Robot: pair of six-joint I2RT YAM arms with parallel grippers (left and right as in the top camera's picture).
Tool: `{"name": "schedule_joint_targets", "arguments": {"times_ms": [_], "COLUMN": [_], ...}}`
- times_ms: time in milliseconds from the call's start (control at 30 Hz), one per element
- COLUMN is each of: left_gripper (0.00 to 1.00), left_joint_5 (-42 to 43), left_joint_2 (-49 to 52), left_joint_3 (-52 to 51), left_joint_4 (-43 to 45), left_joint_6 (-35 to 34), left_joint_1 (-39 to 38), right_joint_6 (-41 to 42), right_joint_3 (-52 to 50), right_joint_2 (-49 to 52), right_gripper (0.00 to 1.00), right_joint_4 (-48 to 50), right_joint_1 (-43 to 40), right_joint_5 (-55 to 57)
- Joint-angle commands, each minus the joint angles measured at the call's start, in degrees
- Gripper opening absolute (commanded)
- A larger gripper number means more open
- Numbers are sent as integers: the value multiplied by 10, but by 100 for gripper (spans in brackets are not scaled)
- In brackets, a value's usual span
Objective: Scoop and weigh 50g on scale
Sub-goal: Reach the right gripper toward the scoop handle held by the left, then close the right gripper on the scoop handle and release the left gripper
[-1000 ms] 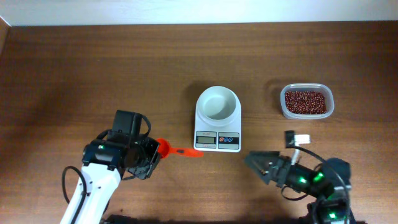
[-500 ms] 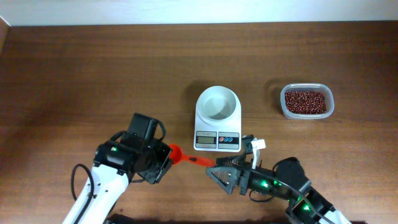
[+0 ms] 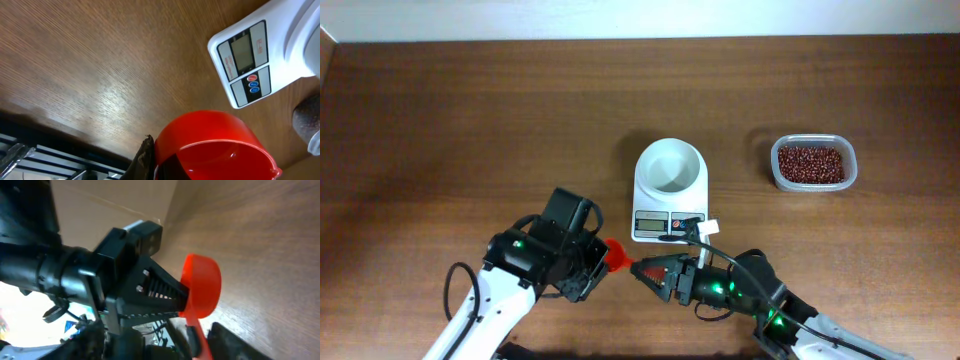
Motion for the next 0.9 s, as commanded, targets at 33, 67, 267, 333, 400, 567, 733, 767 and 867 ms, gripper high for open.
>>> {"name": "schedule_joint_targets", "arguments": {"times_ms": [33, 67, 267, 333, 400, 567, 733, 767, 867], "left_gripper": [0, 0, 0, 0, 0, 0, 0, 0, 0], "left_joint_5": [-2, -2, -3, -2, -2, -2, -2, -2, -2], "left_joint_2": [1, 1, 1, 1, 1, 1, 1, 1, 1], "left_joint_3": [5, 5, 5, 5, 5, 5, 5, 5, 5], "left_joint_4": [21, 25, 33, 33, 32, 24, 15, 16, 15], "left_joint_6": [-8, -8, -8, -7, -7, -7, -7, -7, -7], "left_joint_1": [-18, -21, -34, -34, -34, -34, -33, -33, -33], "right_joint_6": [5, 5, 5, 5, 5, 5, 5, 5, 5], "right_joint_3": [5, 5, 5, 5, 5, 5, 5, 5, 5], "right_joint_2": [16, 16, 16, 16, 16, 16, 16, 16, 16], "right_gripper": [54, 52, 36, 34, 34, 34, 35, 35, 35], "right_joint_4": [4, 4, 4, 4, 4, 0, 0, -1, -11], "right_joint_1": [13, 13, 13, 13, 13, 12, 12, 12, 12], "right_joint_5": [5, 5, 5, 7, 15, 33, 35, 35, 41]}}
